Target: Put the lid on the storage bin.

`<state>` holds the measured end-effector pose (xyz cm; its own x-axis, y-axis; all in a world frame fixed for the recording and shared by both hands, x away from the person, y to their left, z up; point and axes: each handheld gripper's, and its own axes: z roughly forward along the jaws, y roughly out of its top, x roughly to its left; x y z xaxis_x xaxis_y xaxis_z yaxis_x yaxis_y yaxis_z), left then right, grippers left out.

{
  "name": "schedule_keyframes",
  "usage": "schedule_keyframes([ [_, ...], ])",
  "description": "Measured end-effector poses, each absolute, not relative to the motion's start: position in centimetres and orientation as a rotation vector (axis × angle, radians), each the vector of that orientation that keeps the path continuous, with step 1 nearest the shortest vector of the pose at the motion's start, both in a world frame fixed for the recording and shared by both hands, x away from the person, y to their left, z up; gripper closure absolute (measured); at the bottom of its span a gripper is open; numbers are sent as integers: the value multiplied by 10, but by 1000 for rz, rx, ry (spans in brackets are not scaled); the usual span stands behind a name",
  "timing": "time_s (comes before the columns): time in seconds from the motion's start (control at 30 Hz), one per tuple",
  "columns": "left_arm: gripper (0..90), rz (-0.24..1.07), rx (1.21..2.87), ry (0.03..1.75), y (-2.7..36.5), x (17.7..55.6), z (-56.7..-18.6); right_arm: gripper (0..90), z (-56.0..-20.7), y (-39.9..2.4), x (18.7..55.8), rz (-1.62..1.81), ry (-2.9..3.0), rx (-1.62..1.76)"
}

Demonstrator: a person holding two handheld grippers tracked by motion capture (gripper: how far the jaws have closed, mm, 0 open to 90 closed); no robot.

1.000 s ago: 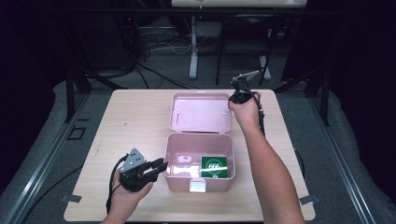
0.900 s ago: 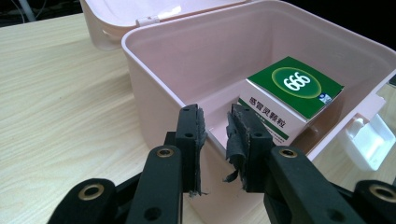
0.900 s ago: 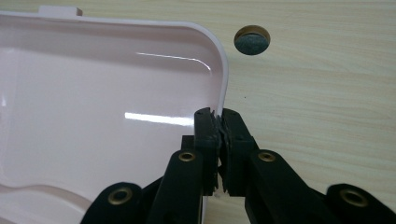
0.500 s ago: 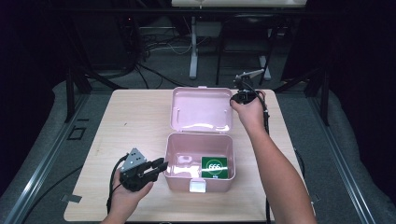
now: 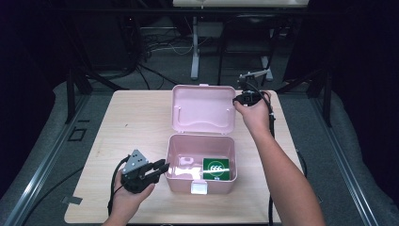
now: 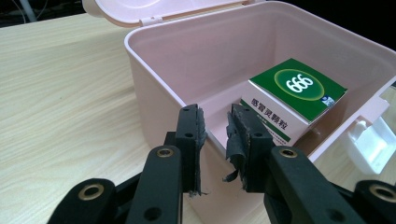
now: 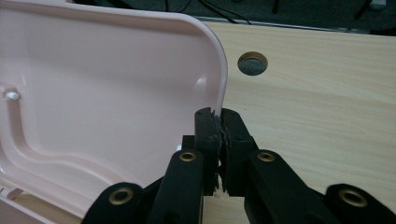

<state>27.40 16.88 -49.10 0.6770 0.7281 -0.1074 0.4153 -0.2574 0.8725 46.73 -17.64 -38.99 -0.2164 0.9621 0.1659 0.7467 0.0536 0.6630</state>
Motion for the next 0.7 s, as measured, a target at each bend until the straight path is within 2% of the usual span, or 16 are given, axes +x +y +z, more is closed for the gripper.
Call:
schedule_keyframes([
  [0.7,737,389,1897,900,168,275,-490,871,-376,-178,441,985,2020,1619],
])
